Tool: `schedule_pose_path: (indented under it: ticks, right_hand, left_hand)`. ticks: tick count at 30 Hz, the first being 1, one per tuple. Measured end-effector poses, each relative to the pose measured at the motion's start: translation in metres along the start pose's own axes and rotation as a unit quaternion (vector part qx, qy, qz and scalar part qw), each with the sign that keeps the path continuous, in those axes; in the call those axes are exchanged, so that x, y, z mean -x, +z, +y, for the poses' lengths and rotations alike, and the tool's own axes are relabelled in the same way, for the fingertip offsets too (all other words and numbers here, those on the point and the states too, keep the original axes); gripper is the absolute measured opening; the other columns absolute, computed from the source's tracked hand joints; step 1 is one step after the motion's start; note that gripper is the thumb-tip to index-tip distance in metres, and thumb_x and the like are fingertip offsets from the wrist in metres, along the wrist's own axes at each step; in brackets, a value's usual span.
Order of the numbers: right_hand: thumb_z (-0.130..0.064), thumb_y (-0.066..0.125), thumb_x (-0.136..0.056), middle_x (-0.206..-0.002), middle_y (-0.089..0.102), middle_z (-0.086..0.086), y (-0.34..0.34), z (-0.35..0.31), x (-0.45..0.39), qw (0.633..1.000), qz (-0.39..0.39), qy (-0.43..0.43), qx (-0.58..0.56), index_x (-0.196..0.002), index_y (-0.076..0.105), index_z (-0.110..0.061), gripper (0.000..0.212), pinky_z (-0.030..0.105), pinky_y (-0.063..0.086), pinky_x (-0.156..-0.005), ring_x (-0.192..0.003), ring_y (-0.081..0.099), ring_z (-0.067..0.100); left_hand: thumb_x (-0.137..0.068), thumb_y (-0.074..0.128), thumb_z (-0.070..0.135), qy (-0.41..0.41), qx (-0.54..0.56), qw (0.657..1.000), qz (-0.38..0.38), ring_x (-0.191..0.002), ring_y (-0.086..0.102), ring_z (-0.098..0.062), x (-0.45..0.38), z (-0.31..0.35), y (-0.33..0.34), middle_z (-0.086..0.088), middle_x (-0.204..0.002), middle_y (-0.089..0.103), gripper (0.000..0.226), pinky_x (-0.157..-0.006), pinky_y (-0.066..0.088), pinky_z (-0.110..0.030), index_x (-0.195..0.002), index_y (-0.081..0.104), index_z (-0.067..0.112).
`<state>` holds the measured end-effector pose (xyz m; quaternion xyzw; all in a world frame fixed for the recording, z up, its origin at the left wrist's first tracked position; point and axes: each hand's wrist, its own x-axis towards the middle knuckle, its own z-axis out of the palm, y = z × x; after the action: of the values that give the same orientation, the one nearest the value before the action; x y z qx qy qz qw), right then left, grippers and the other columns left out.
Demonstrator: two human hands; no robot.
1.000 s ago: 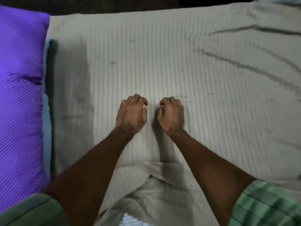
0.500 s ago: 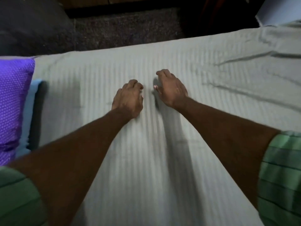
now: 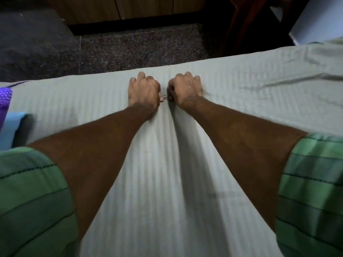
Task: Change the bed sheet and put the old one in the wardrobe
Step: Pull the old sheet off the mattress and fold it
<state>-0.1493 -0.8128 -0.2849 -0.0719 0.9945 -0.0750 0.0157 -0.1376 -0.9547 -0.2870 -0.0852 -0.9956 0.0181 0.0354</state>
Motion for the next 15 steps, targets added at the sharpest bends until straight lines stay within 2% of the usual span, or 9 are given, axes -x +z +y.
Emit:
schedule_pose_path:
  ticks: [3,5,6,8,11,13,15]
  right_hand:
    - [-0.024,0.053,-0.096,-0.122,0.057,-0.003,0.001,0.010,0.003,0.993,0.032,-0.116,0.017,-0.104,0.070,-0.027,0.019,0.039,0.036,-0.094,-0.122,0.046,0.025]
    - [-0.021,0.052,-0.095,-0.113,0.063,-0.001,0.003,0.019,0.011,0.988,0.043,-0.140,-0.046,-0.100,0.062,-0.025,0.012,0.035,0.035,-0.084,-0.112,0.054,0.026]
    - [-0.022,0.050,-0.096,-0.103,0.064,0.002,0.003,0.020,0.016,0.988,0.042,-0.110,-0.099,-0.097,0.055,-0.023,0.005,0.034,0.030,-0.076,-0.099,0.057,0.028]
    - [-0.031,0.041,-0.101,-0.094,0.059,0.004,-0.006,0.016,0.019,0.987,0.021,-0.018,-0.160,-0.096,0.044,-0.024,0.009,0.033,0.026,-0.071,-0.084,0.050,0.029]
    - [-0.028,0.039,-0.100,-0.105,0.065,0.014,-0.018,0.007,0.024,0.983,-0.033,0.030,-0.180,-0.104,0.041,-0.024,0.006,0.040,0.036,-0.075,-0.092,0.055,0.036]
    - [-0.022,0.046,-0.096,-0.111,0.067,0.020,-0.021,0.001,0.033,0.982,-0.068,0.043,-0.168,-0.112,0.045,-0.019,0.017,0.042,0.041,-0.079,-0.101,0.061,0.042]
    - [-0.027,0.052,-0.095,-0.114,0.068,0.019,-0.014,-0.003,0.045,0.974,-0.119,0.077,-0.174,-0.106,0.049,-0.022,0.013,0.039,0.044,-0.082,-0.106,0.063,0.040]
  left_hand:
    - [-0.097,0.059,0.029,0.084,0.023,0.996,0.020,-0.113,0.051,-0.028,-0.001,-0.013,0.003,-0.004,-0.114,0.061,0.015,-0.094,0.036,-0.041,-0.106,0.071,0.026]
    - [-0.098,0.049,0.020,0.086,0.087,0.992,0.005,-0.104,0.057,-0.032,0.006,-0.019,-0.001,-0.007,-0.110,0.064,0.016,-0.091,0.036,-0.041,-0.105,0.062,0.026]
    - [-0.098,0.046,0.019,0.056,0.121,0.991,-0.011,-0.100,0.058,-0.036,0.009,-0.018,-0.005,-0.010,-0.109,0.066,0.014,-0.085,0.037,-0.041,-0.104,0.056,0.026]
    - [-0.101,0.043,0.023,-0.015,0.172,0.984,-0.044,-0.100,0.058,-0.041,0.012,-0.010,-0.013,-0.016,-0.109,0.066,0.012,-0.077,0.036,-0.040,-0.107,0.051,0.027]
    - [-0.103,0.042,0.031,-0.027,0.235,0.967,-0.093,-0.108,0.059,-0.041,0.017,-0.004,-0.017,-0.016,-0.115,0.067,0.012,-0.084,0.042,-0.041,-0.104,0.054,0.032]
    - [-0.105,0.046,0.034,-0.009,0.284,0.947,-0.150,-0.111,0.062,-0.035,0.018,-0.008,-0.019,-0.009,-0.118,0.070,0.012,-0.092,0.046,-0.038,-0.097,0.055,0.033]
    - [-0.108,0.049,0.031,0.035,0.304,0.920,-0.245,-0.101,0.064,-0.030,0.021,-0.012,-0.019,-0.009,-0.105,0.072,0.022,-0.085,0.044,-0.032,-0.088,0.056,0.027]
